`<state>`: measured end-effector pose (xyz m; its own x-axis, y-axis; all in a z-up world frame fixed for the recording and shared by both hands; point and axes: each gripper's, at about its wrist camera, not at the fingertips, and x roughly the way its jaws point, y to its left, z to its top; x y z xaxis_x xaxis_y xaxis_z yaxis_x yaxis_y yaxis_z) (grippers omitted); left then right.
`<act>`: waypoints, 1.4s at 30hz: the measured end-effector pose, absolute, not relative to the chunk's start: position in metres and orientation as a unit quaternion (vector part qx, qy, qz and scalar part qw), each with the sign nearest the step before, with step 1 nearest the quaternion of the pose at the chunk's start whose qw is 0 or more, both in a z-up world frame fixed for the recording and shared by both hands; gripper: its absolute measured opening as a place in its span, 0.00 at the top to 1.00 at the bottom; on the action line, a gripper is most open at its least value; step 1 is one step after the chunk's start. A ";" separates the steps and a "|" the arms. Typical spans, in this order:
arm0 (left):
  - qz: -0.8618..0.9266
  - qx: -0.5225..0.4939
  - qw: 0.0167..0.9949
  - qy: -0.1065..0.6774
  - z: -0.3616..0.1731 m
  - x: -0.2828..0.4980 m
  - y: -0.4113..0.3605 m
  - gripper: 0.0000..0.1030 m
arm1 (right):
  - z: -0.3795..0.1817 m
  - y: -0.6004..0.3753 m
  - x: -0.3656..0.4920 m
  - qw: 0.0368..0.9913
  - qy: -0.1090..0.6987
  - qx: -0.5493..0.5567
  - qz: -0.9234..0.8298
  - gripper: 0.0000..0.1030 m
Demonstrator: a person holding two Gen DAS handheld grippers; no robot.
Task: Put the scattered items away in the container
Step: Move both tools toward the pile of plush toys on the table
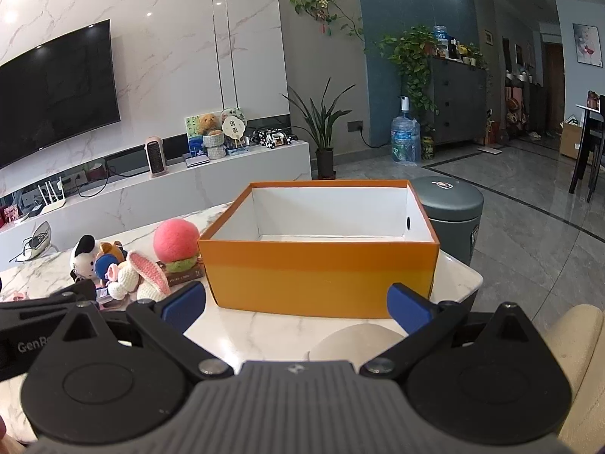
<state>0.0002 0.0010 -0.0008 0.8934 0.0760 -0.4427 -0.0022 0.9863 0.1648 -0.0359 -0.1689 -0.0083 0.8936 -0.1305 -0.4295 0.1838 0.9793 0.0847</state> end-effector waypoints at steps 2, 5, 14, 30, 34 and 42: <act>0.021 0.080 0.969 0.233 -0.002 0.001 0.002 0.00 | -0.007 -0.169 -0.036 0.970 0.218 0.063 -0.082 0.00; 0.022 0.079 0.968 0.237 -0.003 0.001 0.004 0.00 | -0.009 -0.166 -0.037 0.971 0.218 0.061 -0.083 0.00; 0.026 0.074 0.966 0.247 -0.007 0.003 0.009 0.00 | -0.015 -0.163 -0.034 0.971 0.222 0.055 -0.075 0.00; 0.031 0.069 0.964 0.254 -0.010 0.001 0.013 0.00 | -0.014 -0.157 -0.034 0.969 0.233 0.051 -0.068 0.00; 0.031 0.067 0.964 0.255 -0.010 0.001 0.014 0.00 | -0.013 -0.156 -0.034 0.969 0.235 0.050 -0.065 0.00; 0.032 0.067 0.963 0.258 -0.012 0.000 0.017 0.00 | -0.014 -0.153 -0.033 0.968 0.239 0.049 -0.061 0.00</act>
